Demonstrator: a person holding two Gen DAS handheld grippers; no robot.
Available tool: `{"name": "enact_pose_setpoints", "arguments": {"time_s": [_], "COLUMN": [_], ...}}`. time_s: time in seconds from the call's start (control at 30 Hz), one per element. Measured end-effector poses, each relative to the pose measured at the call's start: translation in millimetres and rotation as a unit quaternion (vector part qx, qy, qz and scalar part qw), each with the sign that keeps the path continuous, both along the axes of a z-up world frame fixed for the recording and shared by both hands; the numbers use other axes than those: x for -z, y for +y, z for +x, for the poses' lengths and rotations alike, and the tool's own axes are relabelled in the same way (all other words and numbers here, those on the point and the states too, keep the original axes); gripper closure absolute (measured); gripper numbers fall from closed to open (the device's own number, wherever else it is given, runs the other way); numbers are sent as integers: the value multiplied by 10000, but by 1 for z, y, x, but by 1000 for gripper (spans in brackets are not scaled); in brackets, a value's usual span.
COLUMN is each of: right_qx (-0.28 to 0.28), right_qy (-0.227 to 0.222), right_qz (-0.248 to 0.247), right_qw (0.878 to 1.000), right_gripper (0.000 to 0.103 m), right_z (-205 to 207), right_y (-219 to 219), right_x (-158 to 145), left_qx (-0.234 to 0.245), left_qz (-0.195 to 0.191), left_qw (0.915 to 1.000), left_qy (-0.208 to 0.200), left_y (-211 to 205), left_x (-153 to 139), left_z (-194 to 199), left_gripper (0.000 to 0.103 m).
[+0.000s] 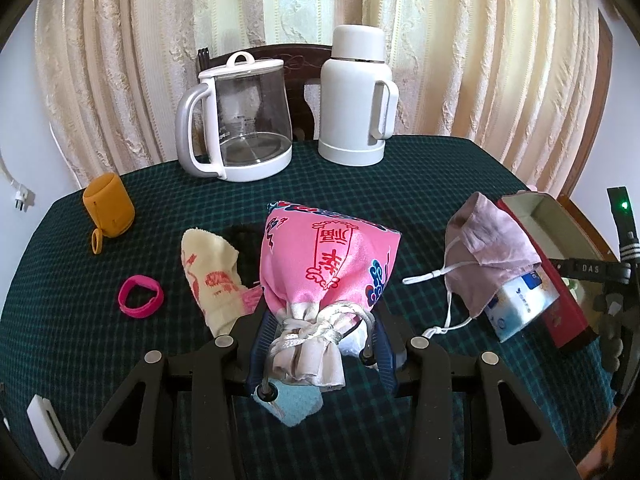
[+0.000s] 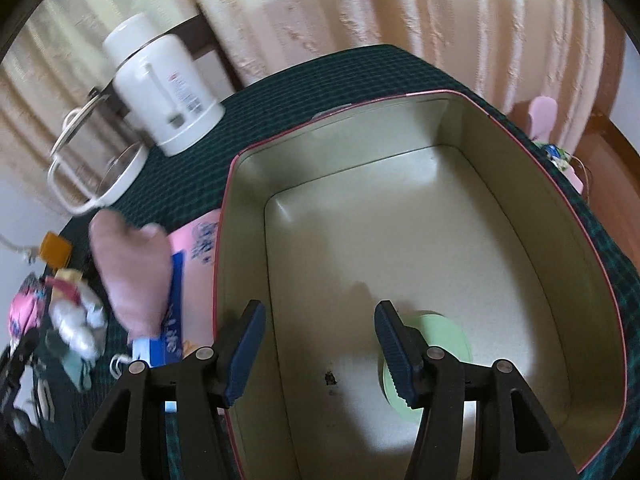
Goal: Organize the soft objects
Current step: 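Carry the green lid into the red tin box and open the right gripper while the left holds the pouch, then grasp the mauve face mask on the tissue pack with the right gripper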
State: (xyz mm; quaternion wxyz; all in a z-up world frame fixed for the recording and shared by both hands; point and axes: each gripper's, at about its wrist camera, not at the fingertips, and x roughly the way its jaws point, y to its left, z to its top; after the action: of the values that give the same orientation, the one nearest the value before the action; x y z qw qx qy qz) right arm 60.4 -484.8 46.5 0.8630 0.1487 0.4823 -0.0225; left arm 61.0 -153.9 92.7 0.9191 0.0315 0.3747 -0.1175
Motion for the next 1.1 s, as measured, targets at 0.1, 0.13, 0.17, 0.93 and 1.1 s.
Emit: {"name": "enact_pose_setpoints", "arguments": {"time_s": [0.1, 0.13, 0.17, 0.93, 1.1], "right_qx": [-114, -146, -159, -907, -921], "right_qy": [-40, -51, -62, -1333, -1242], "right_qz": [-111, -127, -147, -646, -799], "right_qw": [9999, 9998, 9997, 9848, 9847], "right_gripper": [43, 43, 43, 34, 34], "right_z": [1, 1, 1, 10, 19], "right_y": [7, 8, 8, 109, 122], "right_x": [-3, -3, -4, -50, -39], "left_qx": [-26, -41, -56, -248, -357], "left_qz": [-22, -32, -41, -146, -185], "left_qw": [10000, 10000, 10000, 9996, 9992], "left_qy": [16, 27, 39, 13, 15], "left_y": [2, 3, 4, 33, 44], "left_x": [0, 1, 1, -3, -2], "left_z": [-2, -3, -3, -14, -11], "left_gripper": [58, 58, 58, 58, 58]}}
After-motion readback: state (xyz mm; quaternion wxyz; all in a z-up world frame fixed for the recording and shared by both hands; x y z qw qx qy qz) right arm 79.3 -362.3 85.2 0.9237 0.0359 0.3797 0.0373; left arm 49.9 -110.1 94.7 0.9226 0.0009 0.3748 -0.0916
